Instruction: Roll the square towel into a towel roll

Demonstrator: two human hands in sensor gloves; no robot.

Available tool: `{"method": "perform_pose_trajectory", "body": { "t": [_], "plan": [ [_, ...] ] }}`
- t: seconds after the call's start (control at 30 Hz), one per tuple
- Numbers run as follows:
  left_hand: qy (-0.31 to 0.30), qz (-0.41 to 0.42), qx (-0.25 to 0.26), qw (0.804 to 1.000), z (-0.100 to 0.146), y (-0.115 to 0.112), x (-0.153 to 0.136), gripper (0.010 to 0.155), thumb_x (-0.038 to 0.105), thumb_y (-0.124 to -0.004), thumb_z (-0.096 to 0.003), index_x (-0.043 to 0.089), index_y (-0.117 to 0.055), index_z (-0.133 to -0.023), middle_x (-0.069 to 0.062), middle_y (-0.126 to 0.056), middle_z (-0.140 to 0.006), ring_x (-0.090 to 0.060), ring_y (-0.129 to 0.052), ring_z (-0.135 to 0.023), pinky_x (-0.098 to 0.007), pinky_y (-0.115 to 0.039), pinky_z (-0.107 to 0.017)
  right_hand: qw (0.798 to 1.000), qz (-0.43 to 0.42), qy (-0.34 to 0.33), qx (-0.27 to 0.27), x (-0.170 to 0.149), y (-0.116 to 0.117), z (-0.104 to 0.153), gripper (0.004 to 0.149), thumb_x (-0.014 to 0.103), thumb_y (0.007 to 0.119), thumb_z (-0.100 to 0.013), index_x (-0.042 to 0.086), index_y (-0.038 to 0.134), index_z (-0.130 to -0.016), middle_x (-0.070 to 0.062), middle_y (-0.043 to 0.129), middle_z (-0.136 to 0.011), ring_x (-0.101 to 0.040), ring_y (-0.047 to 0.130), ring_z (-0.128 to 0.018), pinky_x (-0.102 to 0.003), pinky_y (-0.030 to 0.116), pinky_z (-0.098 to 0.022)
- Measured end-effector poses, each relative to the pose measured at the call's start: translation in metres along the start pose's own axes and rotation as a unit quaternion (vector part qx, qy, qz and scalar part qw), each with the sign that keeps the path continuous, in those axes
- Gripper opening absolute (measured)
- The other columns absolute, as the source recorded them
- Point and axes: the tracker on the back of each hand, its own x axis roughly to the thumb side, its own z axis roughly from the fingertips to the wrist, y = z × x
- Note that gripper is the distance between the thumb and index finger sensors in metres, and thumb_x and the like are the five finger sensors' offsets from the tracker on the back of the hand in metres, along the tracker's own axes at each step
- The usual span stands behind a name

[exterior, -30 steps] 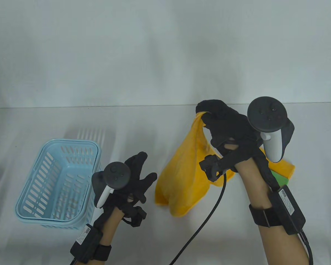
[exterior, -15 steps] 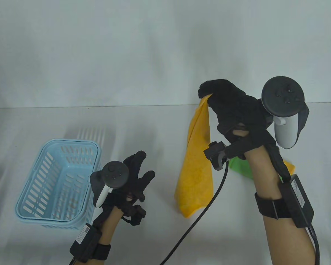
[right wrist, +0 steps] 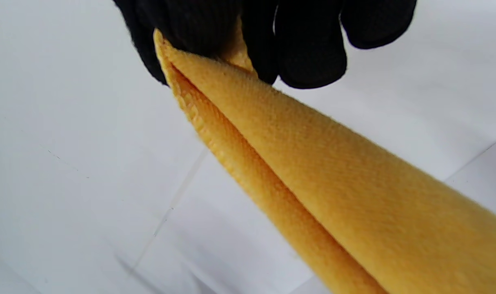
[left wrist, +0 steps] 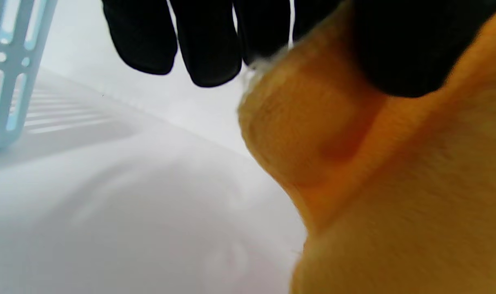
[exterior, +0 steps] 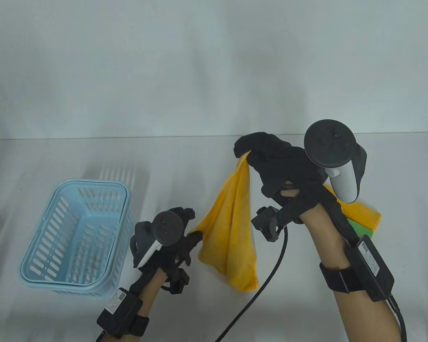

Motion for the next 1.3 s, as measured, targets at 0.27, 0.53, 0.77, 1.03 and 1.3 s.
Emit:
{"method": "perform_pose_trajectory", "body": {
  "t": [0.27,0.53,0.77,1.03,1.3],
  "plan": [
    [0.021,0.027,-0.001,0.999,-0.002,0.002,-0.007,0.043,0.04,-0.081,-0.0404,0.031,-0.08,-0.083,0.002,-0.079,-0.094,-0.031,-0.087,-0.088,-0.054,-0.072,-0.067,0.998,0.013,0.032,-0.043,-0.016,-0.012,-0.001,0.035,0.028,0.076,-0.039,0.041,0.084,-0.071,0.002,0.089,-0.071,-0.027,0.088,-0.069,-0.055,0.068,-0.061],
    [0.079,0.035,0.051,0.995,0.004,0.014,-0.012,0.043,0.039,-0.081,-0.0402,0.029,-0.084,-0.082,0.0,-0.087,-0.088,-0.031,-0.095,-0.08,-0.054,-0.075,-0.063,0.989,0.055,0.081,-0.111,-0.051,-0.044,0.004,0.036,0.028,0.076,-0.038,0.04,0.084,-0.071,0.001,0.09,-0.069,-0.027,0.089,-0.067,-0.055,0.068,-0.061],
    [0.071,0.045,0.097,0.992,0.007,0.054,-0.007,0.042,0.04,-0.083,-0.0391,0.03,-0.086,-0.079,0.002,-0.09,-0.086,-0.029,-0.097,-0.078,-0.053,-0.076,-0.063,0.977,0.083,0.123,-0.152,-0.091,-0.079,0.019,0.036,0.028,0.077,-0.038,0.04,0.084,-0.071,0.001,0.09,-0.068,-0.027,0.089,-0.066,-0.055,0.069,-0.06],
    [0.052,0.105,0.093,0.989,0.005,0.114,-0.014,0.041,0.042,-0.084,-0.0381,0.031,-0.087,-0.078,0.004,-0.091,-0.084,-0.027,-0.098,-0.077,-0.053,-0.076,-0.063,0.97,0.121,0.141,-0.157,-0.122,-0.095,0.038,0.036,0.027,0.078,-0.037,0.038,0.085,-0.071,0.001,0.091,-0.067,-0.027,0.09,-0.065,-0.055,0.069,-0.06],
    [0.006,0.135,0.096,0.986,0.014,0.166,-0.005,0.04,0.038,-0.083,-0.0399,0.031,-0.089,-0.079,0.004,-0.092,-0.086,-0.027,-0.098,-0.078,-0.054,-0.075,-0.064,0.956,0.212,0.128,-0.155,-0.129,-0.089,0.051,0.039,0.027,0.079,-0.037,0.034,0.083,-0.075,0.001,0.092,-0.065,-0.026,0.091,-0.063,-0.055,0.069,-0.06]
  ]
}}
